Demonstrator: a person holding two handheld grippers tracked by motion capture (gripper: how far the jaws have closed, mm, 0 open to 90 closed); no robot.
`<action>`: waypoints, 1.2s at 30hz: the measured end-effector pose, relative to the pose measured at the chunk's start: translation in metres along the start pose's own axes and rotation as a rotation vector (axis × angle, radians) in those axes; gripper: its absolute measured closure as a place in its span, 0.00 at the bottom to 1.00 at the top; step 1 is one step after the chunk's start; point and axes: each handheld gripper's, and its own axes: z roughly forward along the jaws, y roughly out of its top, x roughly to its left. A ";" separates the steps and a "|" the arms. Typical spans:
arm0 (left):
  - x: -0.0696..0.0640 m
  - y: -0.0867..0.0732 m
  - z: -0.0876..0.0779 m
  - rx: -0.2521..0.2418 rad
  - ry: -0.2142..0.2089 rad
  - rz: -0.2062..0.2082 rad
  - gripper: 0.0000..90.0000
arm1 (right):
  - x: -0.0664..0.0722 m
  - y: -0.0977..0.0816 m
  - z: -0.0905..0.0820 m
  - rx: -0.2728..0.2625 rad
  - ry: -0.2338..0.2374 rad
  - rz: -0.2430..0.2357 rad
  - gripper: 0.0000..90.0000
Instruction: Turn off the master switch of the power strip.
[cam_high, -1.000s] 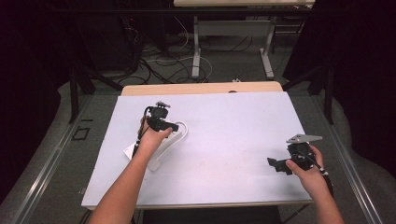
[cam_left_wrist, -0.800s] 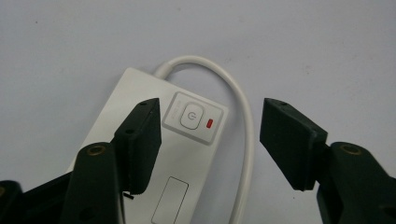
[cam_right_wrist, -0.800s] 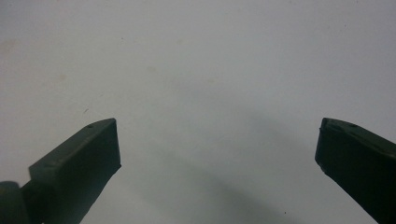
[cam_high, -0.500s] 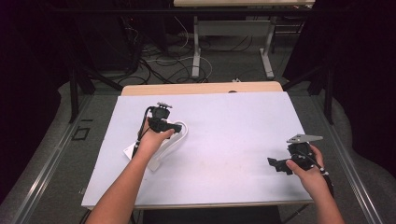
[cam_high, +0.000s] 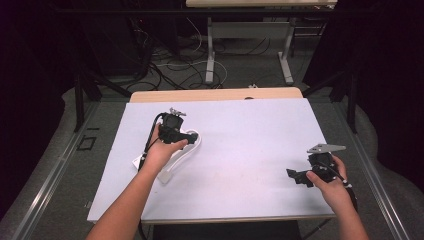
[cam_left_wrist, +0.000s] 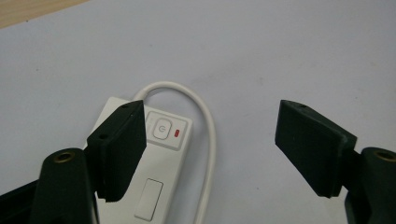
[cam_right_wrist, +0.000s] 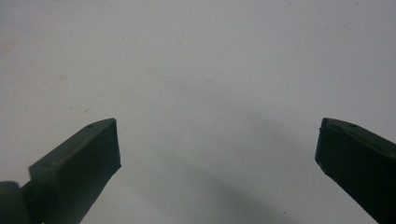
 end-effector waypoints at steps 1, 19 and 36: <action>-0.002 0.000 -0.002 -0.001 -0.003 0.007 0.27 | 0.000 0.000 0.000 0.000 0.000 -0.001 0.00; -0.015 -0.013 -0.030 0.011 -0.058 -0.045 0.00 | 0.000 0.000 -0.001 -0.004 -0.001 0.000 0.00; 0.001 -0.041 -0.057 -0.038 -0.047 -0.051 0.00 | 0.001 0.001 -0.001 -0.004 0.006 -0.002 0.00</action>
